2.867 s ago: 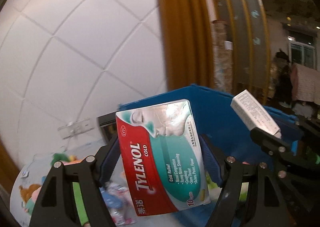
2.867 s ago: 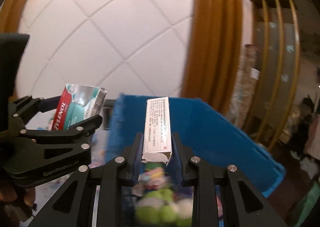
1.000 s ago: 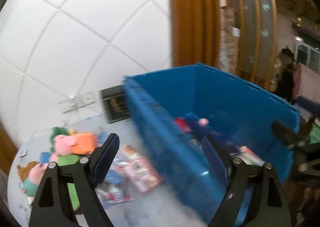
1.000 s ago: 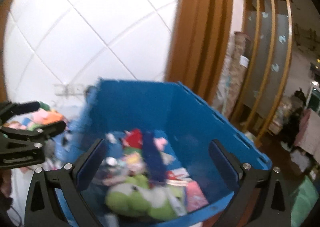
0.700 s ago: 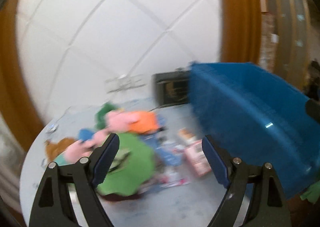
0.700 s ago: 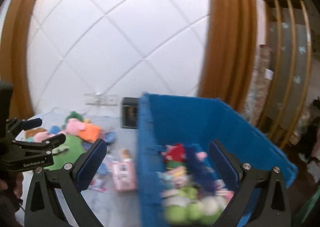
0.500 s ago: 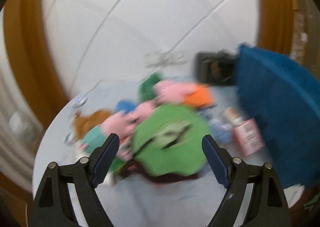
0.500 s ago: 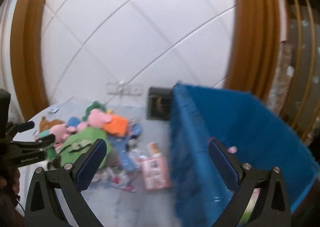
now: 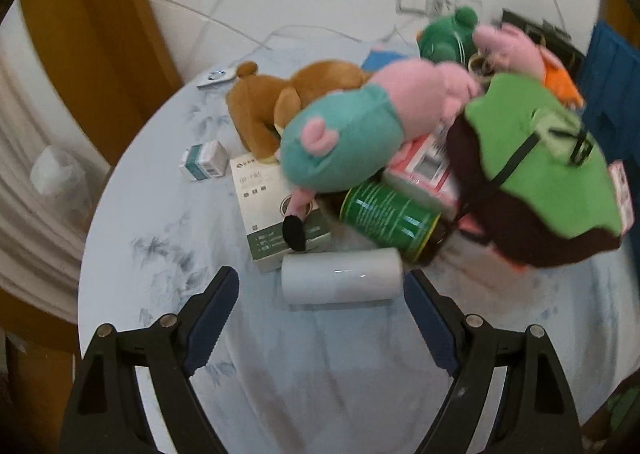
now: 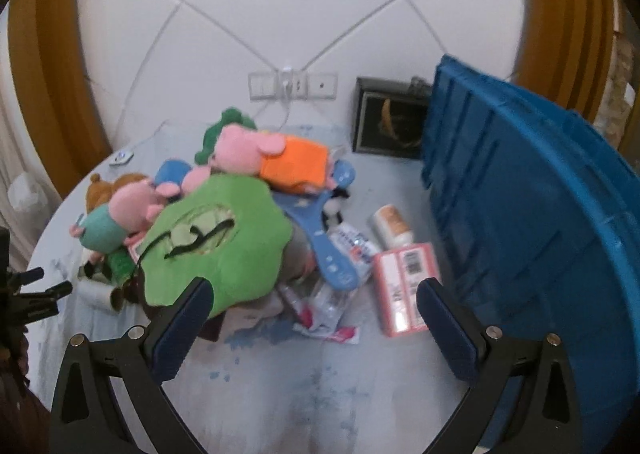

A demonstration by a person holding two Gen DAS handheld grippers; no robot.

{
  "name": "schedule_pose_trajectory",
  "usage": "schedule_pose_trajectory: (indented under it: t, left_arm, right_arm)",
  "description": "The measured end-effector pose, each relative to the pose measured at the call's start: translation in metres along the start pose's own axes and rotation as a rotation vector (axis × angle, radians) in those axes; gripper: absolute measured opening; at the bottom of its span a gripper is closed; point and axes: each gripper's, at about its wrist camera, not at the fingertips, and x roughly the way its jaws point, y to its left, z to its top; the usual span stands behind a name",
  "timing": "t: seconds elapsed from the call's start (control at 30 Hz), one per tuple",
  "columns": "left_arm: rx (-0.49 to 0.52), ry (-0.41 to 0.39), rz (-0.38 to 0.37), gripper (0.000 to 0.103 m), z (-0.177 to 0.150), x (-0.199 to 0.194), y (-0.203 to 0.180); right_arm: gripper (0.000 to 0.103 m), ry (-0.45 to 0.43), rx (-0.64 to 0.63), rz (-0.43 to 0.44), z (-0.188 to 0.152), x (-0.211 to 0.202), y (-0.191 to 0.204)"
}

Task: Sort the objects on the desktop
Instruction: 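Grasp the white paper roll with the left gripper while the right grasps the green hat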

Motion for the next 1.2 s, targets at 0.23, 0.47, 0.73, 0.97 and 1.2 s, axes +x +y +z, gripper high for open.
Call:
schedule_pose_trajectory:
  t: [0.23, 0.47, 0.73, 0.97, 1.2]
  left_arm:
    - [0.264, 0.071, -0.072, 0.085, 0.001, 0.051, -0.015]
    - [0.394, 0.167, -0.114, 0.086, 0.002, 0.094, -0.027]
    - [0.043, 0.267, -0.16, 0.053, 0.005, 0.113, 0.003]
    - [-0.04, 0.134, -0.154, 0.049, 0.009, 0.068, 0.001]
    - [-0.061, 0.055, -0.166, 0.047, 0.029, 0.052, -0.01]
  right_arm:
    - [0.103, 0.053, 0.015, -0.051, 0.0, 0.02, 0.012]
    - [0.103, 0.105, 0.057, -0.102, -0.003, 0.035, 0.012]
    - [0.103, 0.151, 0.056, -0.067, 0.002, 0.058, 0.025]
    - [0.103, 0.188, 0.072, 0.062, 0.016, 0.094, 0.047]
    - [0.103, 0.239, 0.095, 0.14, 0.027, 0.145, 0.067]
